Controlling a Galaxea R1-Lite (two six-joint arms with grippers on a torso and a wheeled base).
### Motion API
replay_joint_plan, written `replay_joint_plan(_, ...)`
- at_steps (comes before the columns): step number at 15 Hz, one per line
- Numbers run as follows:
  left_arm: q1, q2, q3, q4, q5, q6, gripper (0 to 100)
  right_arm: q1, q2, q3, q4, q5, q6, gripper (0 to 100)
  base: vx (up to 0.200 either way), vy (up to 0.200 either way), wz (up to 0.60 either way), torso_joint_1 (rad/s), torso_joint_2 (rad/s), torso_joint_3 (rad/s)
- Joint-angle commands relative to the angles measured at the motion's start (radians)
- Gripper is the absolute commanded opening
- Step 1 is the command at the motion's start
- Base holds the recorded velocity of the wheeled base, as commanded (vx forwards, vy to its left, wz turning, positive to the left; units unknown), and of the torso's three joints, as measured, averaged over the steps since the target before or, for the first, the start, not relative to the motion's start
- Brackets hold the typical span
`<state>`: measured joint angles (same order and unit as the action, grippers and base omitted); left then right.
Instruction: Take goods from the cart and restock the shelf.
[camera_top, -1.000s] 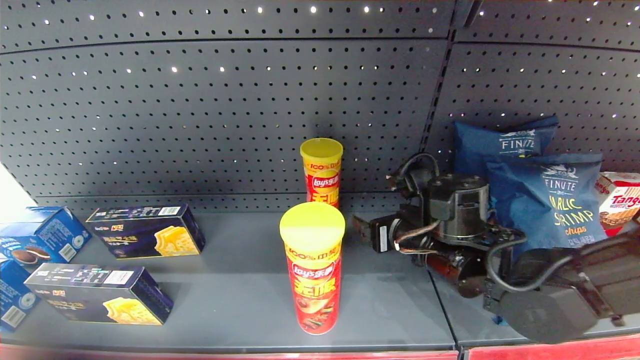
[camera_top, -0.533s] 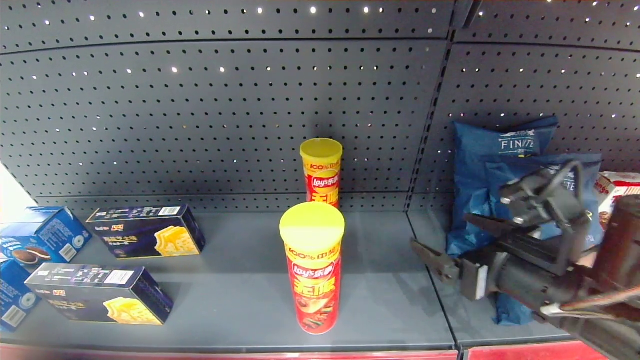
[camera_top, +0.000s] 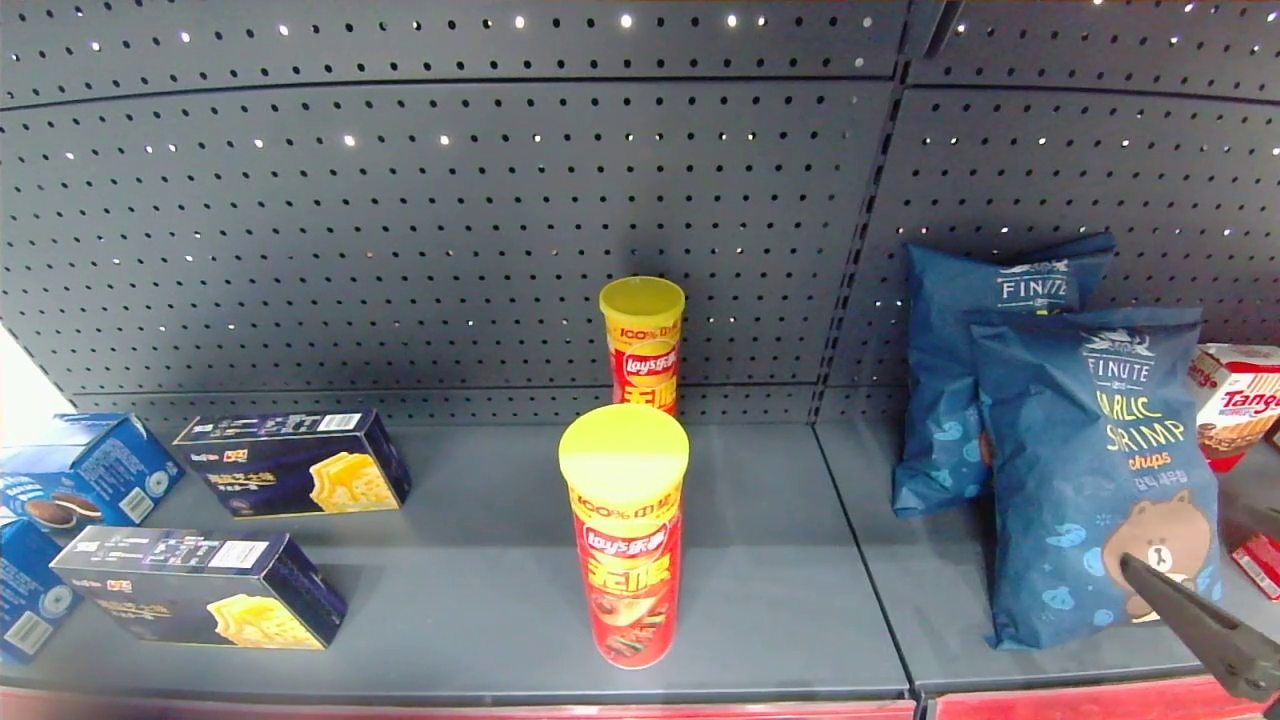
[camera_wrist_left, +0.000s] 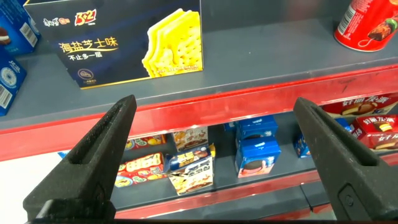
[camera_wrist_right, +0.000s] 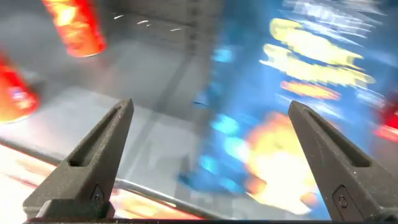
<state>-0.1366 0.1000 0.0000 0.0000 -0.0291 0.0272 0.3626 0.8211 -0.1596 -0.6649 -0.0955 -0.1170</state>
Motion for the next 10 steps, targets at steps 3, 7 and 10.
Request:
replay_joint_plan(3,0.000,0.001,0.000,0.000,-0.002,0.000,100,-0.237,-0.367,0.126,0.146,0.106,0.033,100,0.000,0.000,0.00,0.000,0.00,0.000)
replay_joint_plan(7,0.000,0.001,0.000,0.000,0.000,0.000,100,-0.310,-0.546,0.160,0.330,0.080,0.099,100,0.000,0.000,0.00,0.000,0.00,0.000)
replay_joint_plan(10,0.000,0.001,0.000,0.000,-0.002,0.000,100,-0.364,-0.669,0.160,0.511,0.109,0.140,100,0.000,0.000,0.00,0.000,0.00,0.000)
